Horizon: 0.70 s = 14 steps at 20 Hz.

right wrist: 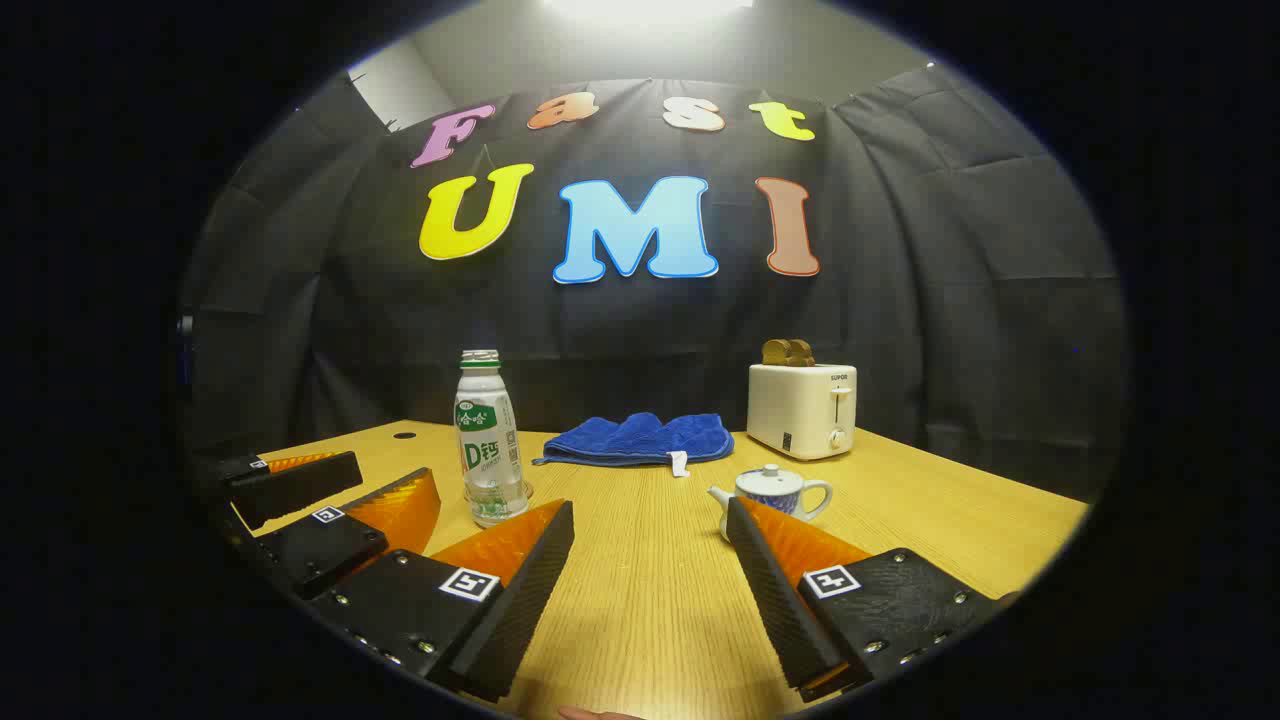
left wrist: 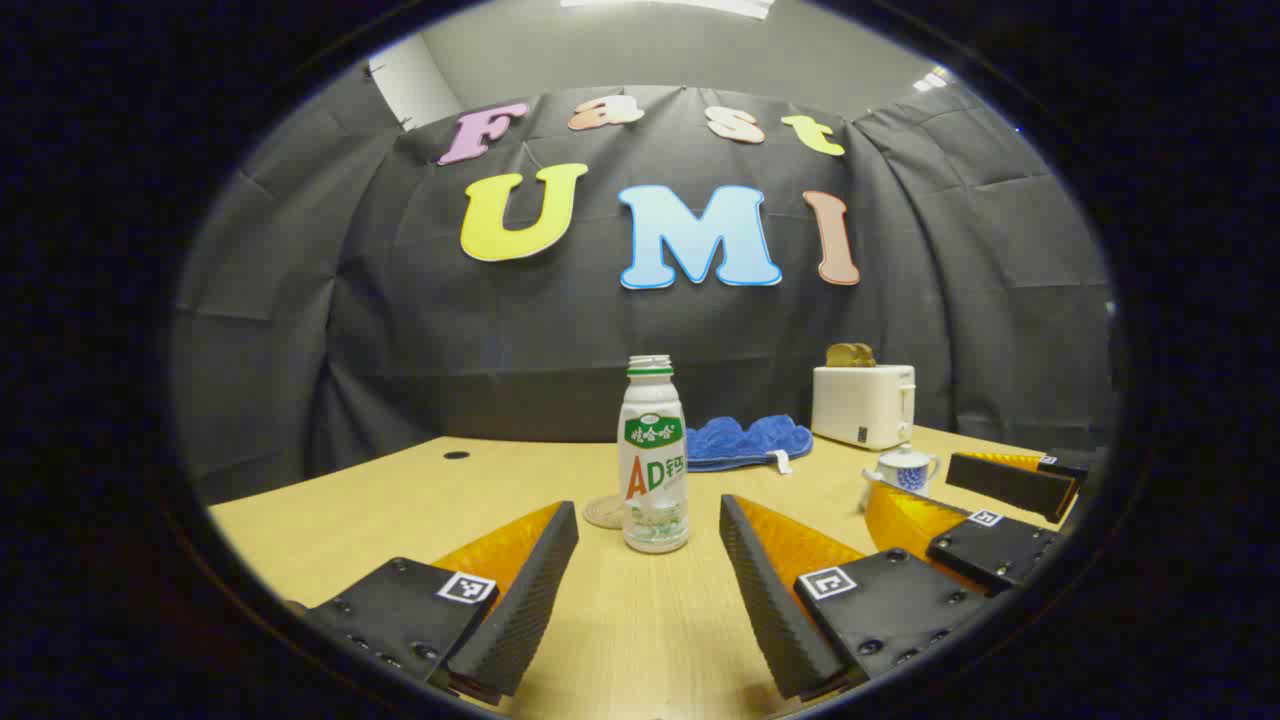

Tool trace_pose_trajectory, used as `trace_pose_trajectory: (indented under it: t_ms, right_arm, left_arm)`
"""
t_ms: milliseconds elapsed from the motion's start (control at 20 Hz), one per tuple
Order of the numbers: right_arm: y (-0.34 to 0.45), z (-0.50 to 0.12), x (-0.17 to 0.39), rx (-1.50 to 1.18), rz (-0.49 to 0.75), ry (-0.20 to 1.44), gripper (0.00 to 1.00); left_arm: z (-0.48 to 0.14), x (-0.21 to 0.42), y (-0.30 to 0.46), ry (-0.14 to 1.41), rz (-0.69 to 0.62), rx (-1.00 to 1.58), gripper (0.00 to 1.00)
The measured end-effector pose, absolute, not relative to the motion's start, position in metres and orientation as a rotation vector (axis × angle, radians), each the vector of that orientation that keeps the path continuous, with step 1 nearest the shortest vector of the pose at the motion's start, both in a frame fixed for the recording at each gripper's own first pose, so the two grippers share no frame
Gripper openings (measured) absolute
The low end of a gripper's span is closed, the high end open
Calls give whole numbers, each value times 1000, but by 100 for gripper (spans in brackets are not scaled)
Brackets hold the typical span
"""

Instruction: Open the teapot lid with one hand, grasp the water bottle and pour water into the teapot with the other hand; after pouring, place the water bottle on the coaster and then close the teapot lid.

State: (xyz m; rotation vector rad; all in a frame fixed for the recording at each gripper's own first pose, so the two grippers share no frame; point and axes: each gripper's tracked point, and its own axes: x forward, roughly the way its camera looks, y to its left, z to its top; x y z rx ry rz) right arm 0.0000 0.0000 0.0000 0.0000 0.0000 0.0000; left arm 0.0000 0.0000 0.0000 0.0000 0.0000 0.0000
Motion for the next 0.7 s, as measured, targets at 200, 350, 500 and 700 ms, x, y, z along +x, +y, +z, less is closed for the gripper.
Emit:
trace_pose_trajectory:
  t_ms: [200, 350, 500, 700]
  right_arm:
    - [0, 0, 0, 0, 0, 0, 95]
    - [0, 0, 0, 0, 0, 0, 95]
    - [0, 1, 0, -1, 0, 1, 95]
    - [0, 0, 0, -1, 0, 4, 95]
  left_arm:
    - [0, 0, 0, 0, 0, 0, 94]
    - [0, 0, 0, 0, 0, 0, 94]
    - [-1, -2, -2, 13, -1, -11, 94]
    - [0, -3, -2, 18, 1, -12, 99]
